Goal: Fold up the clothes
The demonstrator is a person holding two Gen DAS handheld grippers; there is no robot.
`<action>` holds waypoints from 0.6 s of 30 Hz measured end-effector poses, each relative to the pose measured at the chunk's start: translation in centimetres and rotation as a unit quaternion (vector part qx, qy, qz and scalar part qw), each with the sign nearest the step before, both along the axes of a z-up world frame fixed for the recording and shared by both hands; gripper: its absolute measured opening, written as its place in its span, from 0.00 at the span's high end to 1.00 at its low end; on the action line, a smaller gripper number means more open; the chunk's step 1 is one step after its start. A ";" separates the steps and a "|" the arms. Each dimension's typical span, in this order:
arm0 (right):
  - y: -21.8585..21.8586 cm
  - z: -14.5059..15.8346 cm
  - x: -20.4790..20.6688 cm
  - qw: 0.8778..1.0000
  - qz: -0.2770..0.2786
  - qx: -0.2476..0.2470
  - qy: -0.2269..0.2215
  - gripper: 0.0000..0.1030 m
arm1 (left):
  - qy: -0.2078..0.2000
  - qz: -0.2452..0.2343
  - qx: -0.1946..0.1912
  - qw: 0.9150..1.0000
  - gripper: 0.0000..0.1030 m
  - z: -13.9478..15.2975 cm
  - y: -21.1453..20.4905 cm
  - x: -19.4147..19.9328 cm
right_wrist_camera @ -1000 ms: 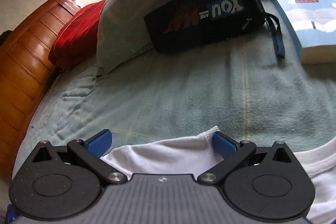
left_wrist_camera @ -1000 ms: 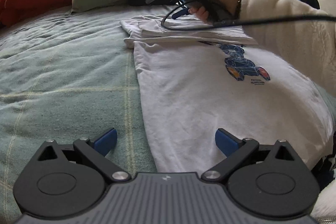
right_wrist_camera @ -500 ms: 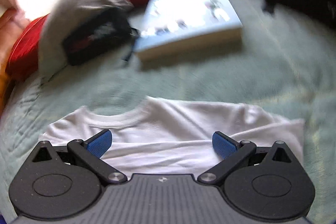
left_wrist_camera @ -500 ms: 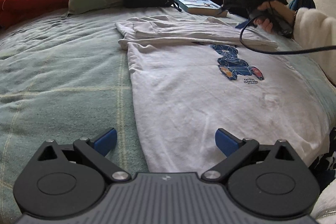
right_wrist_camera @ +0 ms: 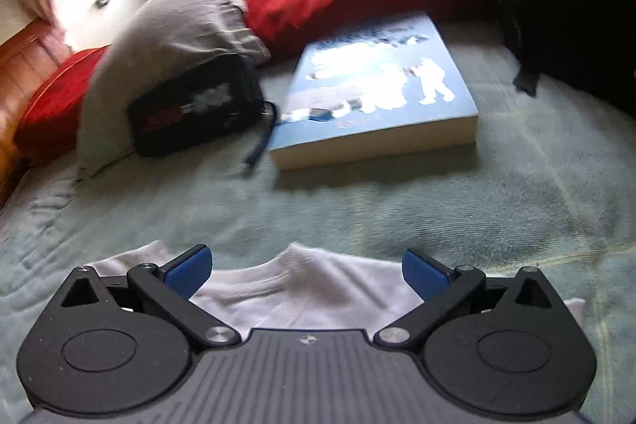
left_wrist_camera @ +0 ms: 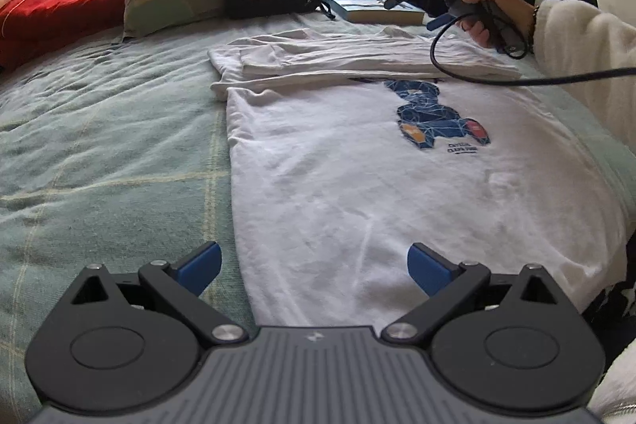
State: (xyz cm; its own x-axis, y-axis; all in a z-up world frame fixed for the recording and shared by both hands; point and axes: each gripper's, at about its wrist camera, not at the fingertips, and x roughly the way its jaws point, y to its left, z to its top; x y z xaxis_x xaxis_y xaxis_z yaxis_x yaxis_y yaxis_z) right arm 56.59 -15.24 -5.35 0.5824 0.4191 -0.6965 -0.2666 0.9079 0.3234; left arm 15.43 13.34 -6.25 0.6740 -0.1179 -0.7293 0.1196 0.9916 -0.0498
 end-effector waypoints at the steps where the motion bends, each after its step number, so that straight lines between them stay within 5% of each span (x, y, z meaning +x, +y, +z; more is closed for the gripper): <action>1: 0.1 0.4 -0.4 1.000 0.009 0.002 0.001 0.00 | -0.001 0.000 -0.001 1.000 0.03 0.0 0.0 -0.1; 8: 2.0 -3.1 0.8 0.998 0.016 -0.010 0.059 0.00 | 0.008 -0.002 -0.014 1.000 0.03 -0.6 0.4 0.3; 13: 2.8 -3.6 2.4 1.000 -0.003 -0.015 0.008 0.00 | 0.008 -0.005 -0.025 1.000 0.03 -0.7 0.8 1.2; 18: 1.5 -1.6 2.1 1.000 -0.023 0.010 0.014 0.00 | 0.003 -0.017 -0.019 1.000 0.03 -0.4 0.0 0.9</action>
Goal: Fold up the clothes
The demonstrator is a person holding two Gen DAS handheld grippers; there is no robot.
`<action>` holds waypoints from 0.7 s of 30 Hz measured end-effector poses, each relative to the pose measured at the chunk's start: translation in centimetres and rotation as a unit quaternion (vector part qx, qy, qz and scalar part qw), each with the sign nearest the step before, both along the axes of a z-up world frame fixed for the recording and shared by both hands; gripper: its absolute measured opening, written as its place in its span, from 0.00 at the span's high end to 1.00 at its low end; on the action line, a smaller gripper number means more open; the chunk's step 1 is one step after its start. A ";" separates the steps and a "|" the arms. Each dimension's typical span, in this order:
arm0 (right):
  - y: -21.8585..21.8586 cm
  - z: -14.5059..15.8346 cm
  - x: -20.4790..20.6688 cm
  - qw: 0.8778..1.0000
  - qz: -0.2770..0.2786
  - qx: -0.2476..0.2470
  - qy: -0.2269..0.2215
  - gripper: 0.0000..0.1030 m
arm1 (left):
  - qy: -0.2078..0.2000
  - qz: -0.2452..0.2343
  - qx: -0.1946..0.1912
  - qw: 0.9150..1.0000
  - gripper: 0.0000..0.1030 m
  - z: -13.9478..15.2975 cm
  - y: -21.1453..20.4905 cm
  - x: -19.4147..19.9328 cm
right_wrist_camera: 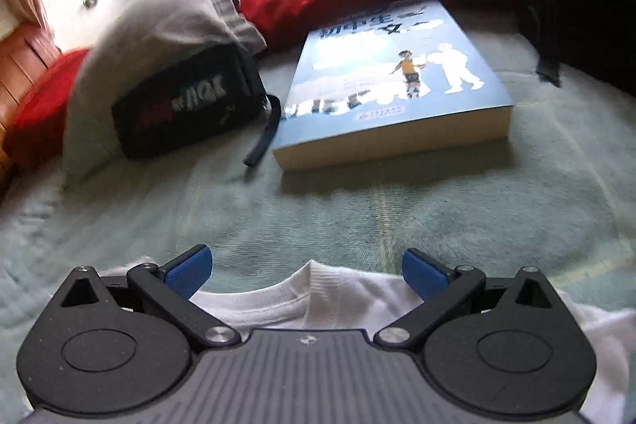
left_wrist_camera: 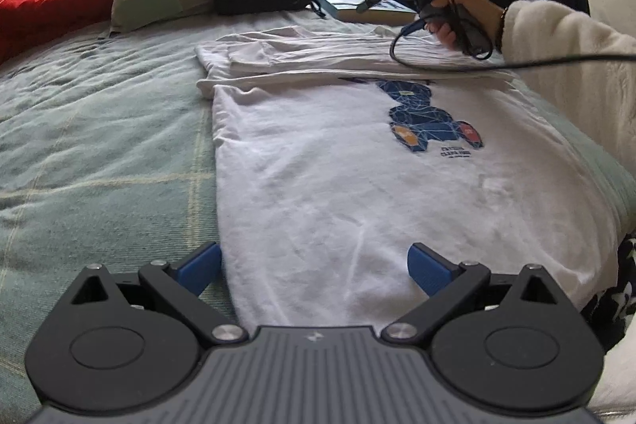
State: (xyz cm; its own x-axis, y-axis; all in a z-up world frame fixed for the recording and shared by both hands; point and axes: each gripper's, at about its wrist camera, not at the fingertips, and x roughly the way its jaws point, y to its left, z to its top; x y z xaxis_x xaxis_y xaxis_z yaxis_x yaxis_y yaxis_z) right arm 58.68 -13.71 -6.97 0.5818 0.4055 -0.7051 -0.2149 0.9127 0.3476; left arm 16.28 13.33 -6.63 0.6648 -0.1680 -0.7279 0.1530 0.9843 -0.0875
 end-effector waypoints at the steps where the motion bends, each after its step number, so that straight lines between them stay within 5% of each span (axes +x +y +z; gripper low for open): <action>1: -0.3 0.7 -0.7 1.000 0.007 -0.001 0.001 0.00 | -0.001 -0.003 0.004 1.000 0.03 0.1 -0.2 -0.2; 7: -2.3 5.4 -7.5 0.997 0.064 -0.032 0.006 0.00 | -0.003 -0.044 0.025 0.999 0.03 0.3 -1.6 -0.7; 13: -4.9 7.4 -16.5 0.993 0.112 -0.047 0.010 0.00 | -0.016 -0.056 0.099 0.993 0.03 1.0 -3.4 -1.6; 17: -6.0 7.3 -21.3 0.990 0.127 -0.061 0.019 0.00 | -0.040 -0.044 0.068 0.996 0.01 3.3 -2.6 -2.7; 21: -6.2 6.7 -25.2 0.988 0.141 -0.068 0.013 0.00 | -0.022 -0.104 0.020 0.994 0.01 2.2 -3.8 -2.7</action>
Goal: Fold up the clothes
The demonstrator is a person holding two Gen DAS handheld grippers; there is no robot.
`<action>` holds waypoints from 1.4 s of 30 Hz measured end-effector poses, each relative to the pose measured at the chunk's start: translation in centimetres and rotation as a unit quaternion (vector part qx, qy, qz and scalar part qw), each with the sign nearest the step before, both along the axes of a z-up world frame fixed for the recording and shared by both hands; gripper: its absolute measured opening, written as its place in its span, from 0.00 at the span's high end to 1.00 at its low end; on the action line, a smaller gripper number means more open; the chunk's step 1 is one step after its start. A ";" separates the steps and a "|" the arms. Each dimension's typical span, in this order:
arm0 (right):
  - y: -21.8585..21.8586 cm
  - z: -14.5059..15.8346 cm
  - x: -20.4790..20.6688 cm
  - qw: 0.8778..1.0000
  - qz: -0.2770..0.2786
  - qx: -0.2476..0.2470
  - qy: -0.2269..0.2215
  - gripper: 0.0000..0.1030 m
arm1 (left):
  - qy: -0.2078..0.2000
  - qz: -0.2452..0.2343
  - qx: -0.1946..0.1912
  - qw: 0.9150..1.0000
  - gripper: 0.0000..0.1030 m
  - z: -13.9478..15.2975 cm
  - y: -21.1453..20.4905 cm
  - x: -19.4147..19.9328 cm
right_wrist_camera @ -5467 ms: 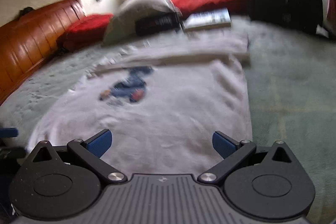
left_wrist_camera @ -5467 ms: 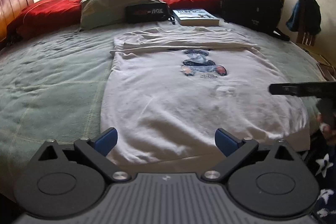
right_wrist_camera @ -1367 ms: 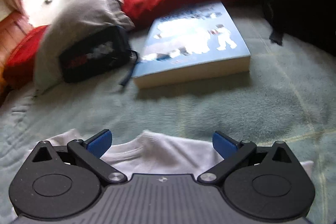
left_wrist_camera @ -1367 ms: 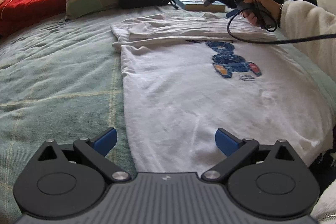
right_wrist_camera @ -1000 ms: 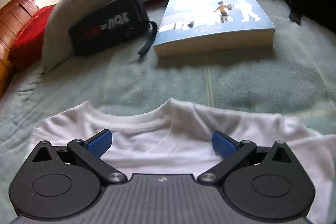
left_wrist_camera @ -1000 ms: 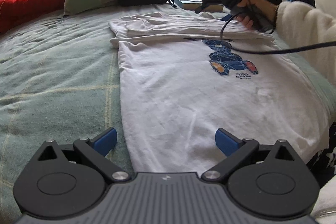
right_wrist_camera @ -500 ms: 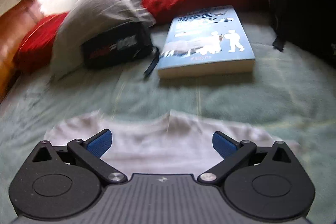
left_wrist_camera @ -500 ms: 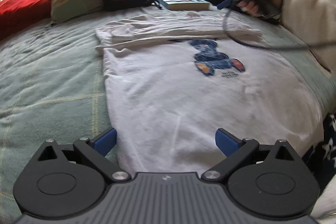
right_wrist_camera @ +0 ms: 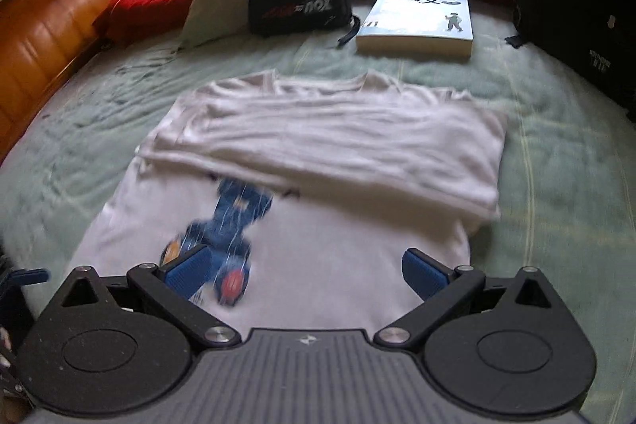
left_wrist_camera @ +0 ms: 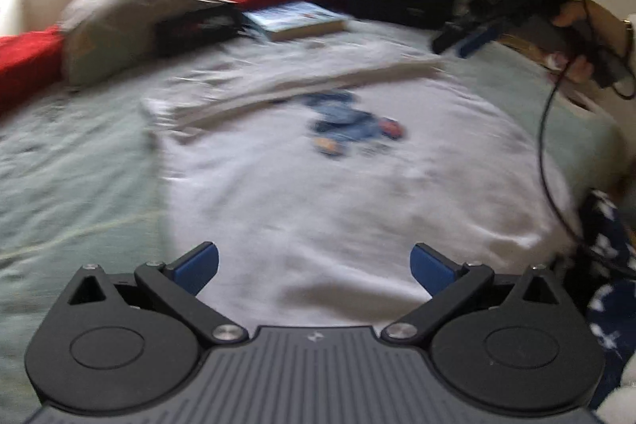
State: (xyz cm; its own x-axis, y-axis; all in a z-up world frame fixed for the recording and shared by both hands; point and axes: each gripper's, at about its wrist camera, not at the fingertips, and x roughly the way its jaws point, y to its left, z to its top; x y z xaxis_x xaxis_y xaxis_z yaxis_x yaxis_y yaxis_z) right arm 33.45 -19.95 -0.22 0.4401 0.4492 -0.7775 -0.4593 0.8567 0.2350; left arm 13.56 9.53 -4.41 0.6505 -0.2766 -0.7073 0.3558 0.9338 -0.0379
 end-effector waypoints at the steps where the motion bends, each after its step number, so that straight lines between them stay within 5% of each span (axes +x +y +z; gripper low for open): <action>1: -0.1 -0.1 -0.8 1.000 0.002 0.000 -0.002 0.00 | 0.013 -0.004 -0.009 1.000 0.01 -0.7 -0.1 0.2; 4: -0.3 -0.2 -3.0 1.000 0.009 -0.003 -0.007 0.00 | 0.052 0.037 -0.006 0.998 0.01 -2.9 0.3 1.2; 9: -1.1 0.0 -5.6 1.000 0.020 -0.006 -0.017 0.00 | 0.056 0.056 -0.016 0.997 0.01 -2.7 1.6 -0.2; 14: -1.9 0.3 -7.1 0.999 0.020 0.002 -0.028 0.00 | 0.038 0.057 0.024 0.997 0.01 -1.2 0.9 -1.8; 17: -2.0 0.3 -8.0 0.999 0.024 0.011 -0.034 0.00 | 0.011 0.046 0.017 0.999 0.01 -0.1 0.3 -1.7; 24: -1.4 -2.1 -11.5 0.998 0.057 0.010 -0.034 0.00 | 0.053 0.042 0.005 0.998 0.01 -3.1 -0.2 -1.6; 30: -1.3 -5.1 -14.6 0.996 0.078 -0.031 -0.041 0.00 | 0.025 0.034 0.039 0.998 0.01 -2.7 -0.2 -4.9; 35: -0.8 -6.0 -16.6 0.992 0.109 -0.016 -0.061 0.00 | -0.047 0.002 0.075 0.996 0.01 -2.2 -2.3 -6.1; 39: 0.8 -6.9 -17.4 0.988 0.125 -0.033 -0.079 0.00 | -0.031 -0.012 0.058 0.998 0.01 -3.7 -3.8 -4.6; 42: 1.5 -8.4 -18.2 0.984 0.130 -0.074 -0.100 0.00 | -0.033 -0.016 0.090 0.995 0.01 -5.0 -4.6 -4.7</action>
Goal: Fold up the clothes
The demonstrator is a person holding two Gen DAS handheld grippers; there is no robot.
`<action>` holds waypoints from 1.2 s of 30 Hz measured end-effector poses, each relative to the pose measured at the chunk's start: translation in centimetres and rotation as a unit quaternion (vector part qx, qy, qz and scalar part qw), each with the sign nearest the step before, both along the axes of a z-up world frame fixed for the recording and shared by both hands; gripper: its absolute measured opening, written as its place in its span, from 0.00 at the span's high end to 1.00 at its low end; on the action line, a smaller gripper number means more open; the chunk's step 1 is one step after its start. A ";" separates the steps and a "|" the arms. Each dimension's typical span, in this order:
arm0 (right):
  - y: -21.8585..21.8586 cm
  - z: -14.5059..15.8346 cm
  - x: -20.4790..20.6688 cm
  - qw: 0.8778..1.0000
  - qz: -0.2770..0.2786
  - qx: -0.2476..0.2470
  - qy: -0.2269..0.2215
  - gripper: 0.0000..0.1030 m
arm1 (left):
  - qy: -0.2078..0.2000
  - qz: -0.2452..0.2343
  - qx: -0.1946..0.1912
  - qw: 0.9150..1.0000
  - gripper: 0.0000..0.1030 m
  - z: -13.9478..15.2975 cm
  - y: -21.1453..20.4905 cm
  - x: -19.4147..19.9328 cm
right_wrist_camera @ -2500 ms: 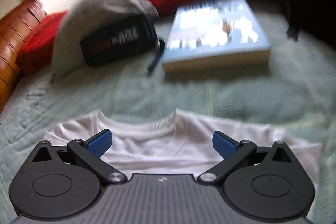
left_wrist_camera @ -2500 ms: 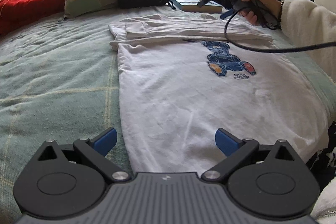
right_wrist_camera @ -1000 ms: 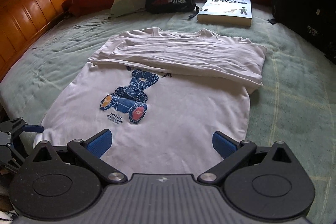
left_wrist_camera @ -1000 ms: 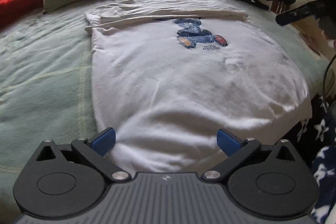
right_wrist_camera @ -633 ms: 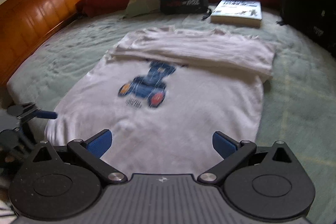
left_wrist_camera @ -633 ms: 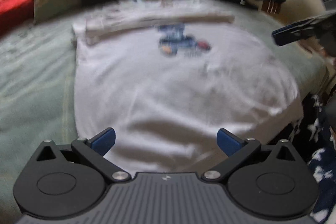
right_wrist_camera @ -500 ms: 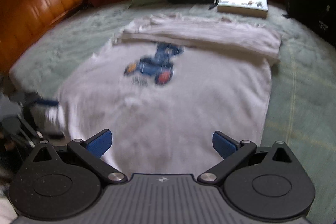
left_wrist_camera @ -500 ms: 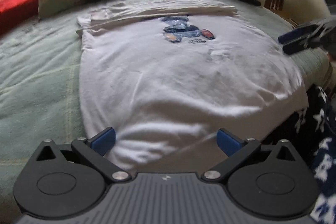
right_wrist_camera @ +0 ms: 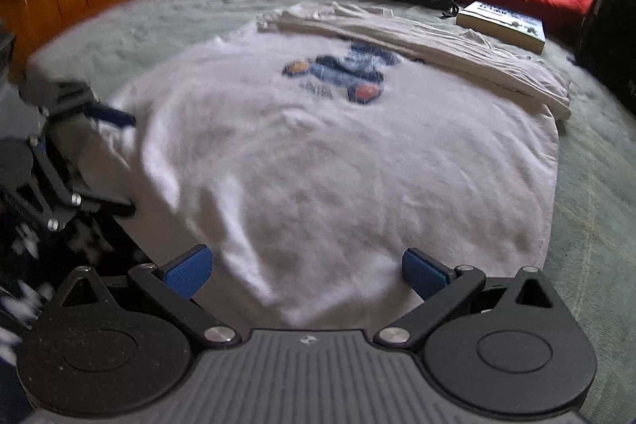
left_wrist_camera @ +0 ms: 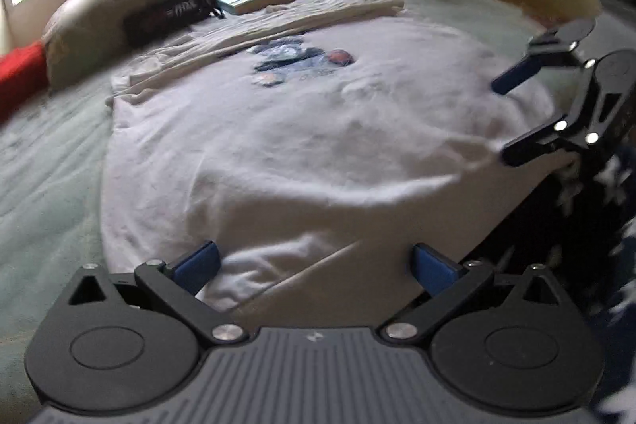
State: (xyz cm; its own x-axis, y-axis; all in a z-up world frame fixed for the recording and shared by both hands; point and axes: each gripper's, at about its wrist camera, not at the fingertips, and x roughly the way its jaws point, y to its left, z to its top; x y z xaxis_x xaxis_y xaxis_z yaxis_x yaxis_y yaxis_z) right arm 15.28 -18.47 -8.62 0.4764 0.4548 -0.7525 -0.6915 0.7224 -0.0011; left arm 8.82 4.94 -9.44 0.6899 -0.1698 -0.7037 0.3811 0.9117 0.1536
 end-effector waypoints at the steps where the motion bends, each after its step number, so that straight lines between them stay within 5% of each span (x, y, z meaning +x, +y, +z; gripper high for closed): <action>1: 0.0 -0.4 -0.5 1.000 0.004 -0.015 -0.015 0.00 | -0.010 -0.008 0.014 1.000 0.01 -0.1 -0.3 -0.5; 10: 0.1 -1.3 -4.4 0.993 0.049 -0.056 -0.090 0.00 | -0.048 -0.066 0.090 0.993 0.01 -0.2 -2.3 -3.6; 15: 1.8 -2.2 -6.1 0.982 0.076 -0.090 -0.148 0.00 | -0.092 -0.132 0.127 0.979 0.01 -1.0 -5.4 -4.0; 18: 3.0 -3.1 -7.1 0.971 0.086 -0.120 -0.190 0.00 | -0.123 -0.146 0.178 0.965 0.01 -1.9 -7.5 -3.9; 24: 5.3 -6.5 -8.9 0.928 0.085 -0.223 -0.286 0.00 | -0.157 -0.160 0.247 0.943 0.01 -3.6 -9.3 -3.9; 26: 5.6 -6.9 -9.2 0.915 0.069 -0.241 -0.317 0.00 | -0.162 -0.158 0.253 0.941 0.01 -3.8 -9.6 -4.0; 36: 5.5 -4.0 -11.1 0.888 0.037 -0.229 -0.397 0.00 | -0.188 -0.162 0.238 0.939 0.01 -3.7 -11.1 -4.3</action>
State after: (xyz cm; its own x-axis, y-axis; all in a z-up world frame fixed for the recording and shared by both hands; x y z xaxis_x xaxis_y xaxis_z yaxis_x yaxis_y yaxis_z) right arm 4.21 -12.92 -12.58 0.9210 0.2406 -0.3065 -0.3870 0.4725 -0.7919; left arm 4.49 -6.19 -13.09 0.8712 -0.1413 -0.4701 0.4637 0.5510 0.6938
